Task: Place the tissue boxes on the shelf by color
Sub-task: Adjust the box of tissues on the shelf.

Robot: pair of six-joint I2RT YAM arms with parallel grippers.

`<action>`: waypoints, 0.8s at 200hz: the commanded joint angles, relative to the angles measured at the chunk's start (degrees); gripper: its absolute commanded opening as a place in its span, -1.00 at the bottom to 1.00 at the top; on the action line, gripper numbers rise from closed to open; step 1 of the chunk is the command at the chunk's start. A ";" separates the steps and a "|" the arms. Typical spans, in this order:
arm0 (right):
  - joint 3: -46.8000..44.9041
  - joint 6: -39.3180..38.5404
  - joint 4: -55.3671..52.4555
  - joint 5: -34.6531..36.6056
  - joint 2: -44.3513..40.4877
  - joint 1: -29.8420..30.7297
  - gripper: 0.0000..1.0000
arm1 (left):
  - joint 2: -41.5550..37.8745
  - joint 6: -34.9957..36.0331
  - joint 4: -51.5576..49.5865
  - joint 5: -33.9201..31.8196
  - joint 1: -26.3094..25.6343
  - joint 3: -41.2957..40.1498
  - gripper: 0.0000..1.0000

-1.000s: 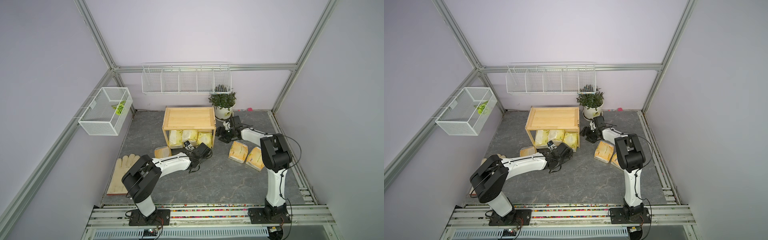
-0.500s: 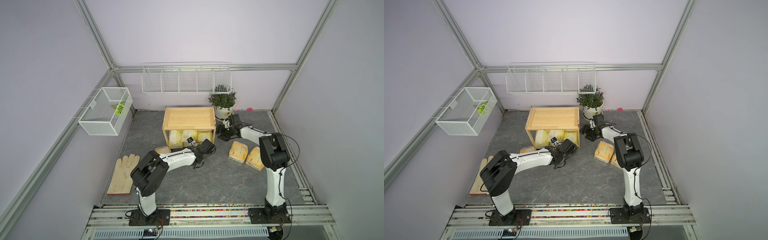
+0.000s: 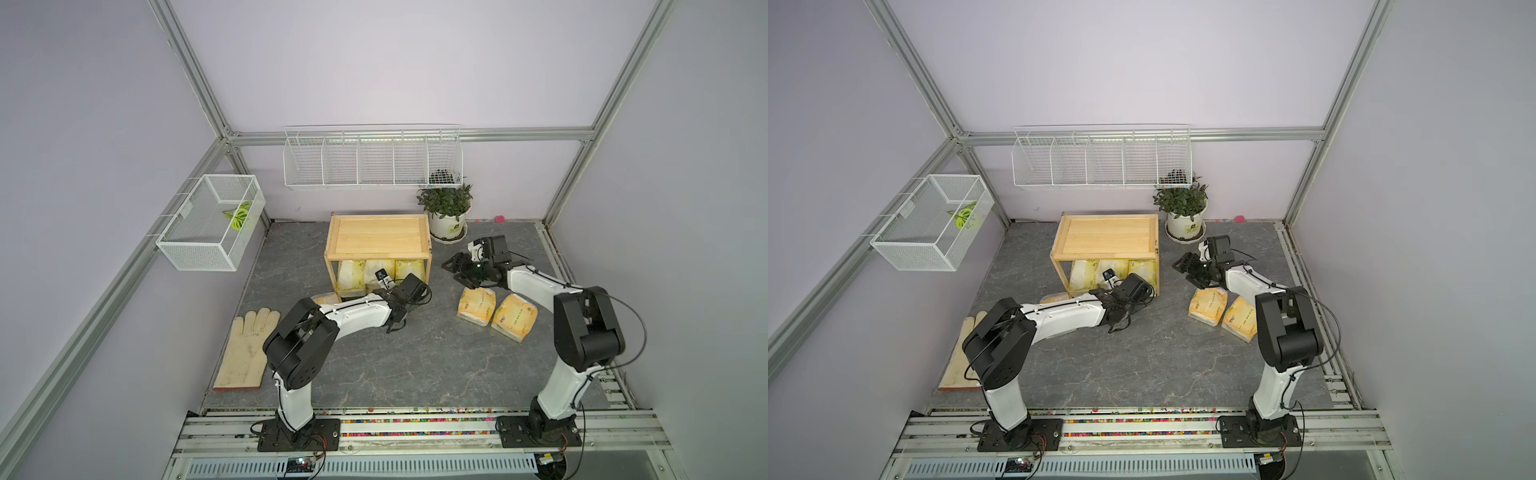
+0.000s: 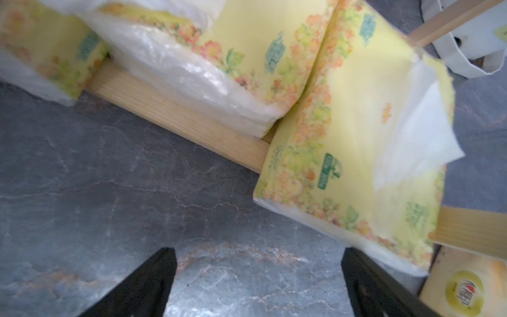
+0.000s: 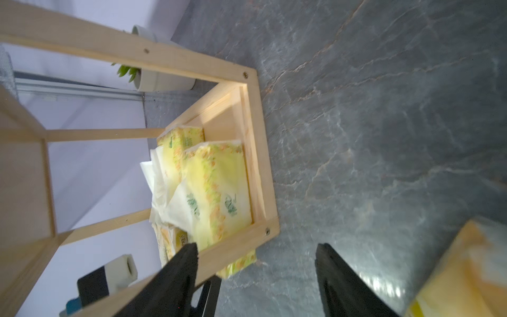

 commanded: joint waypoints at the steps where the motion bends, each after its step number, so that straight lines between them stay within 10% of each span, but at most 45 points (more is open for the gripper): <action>1: -4.98 -0.20 0.78 1.98 -5.18 1.05 0.46 | -6.23 4.74 -0.66 0.67 -0.71 0.03 1.00; 67: -17.50 2.82 2.41 8.74 -16.19 10.96 0.47 | -28.63 7.24 -10.53 4.19 -2.58 -6.62 1.00; 160: -17.93 21.71 25.52 21.22 -0.92 22.96 0.46 | -47.61 11.72 -18.95 -0.17 5.24 -5.43 1.00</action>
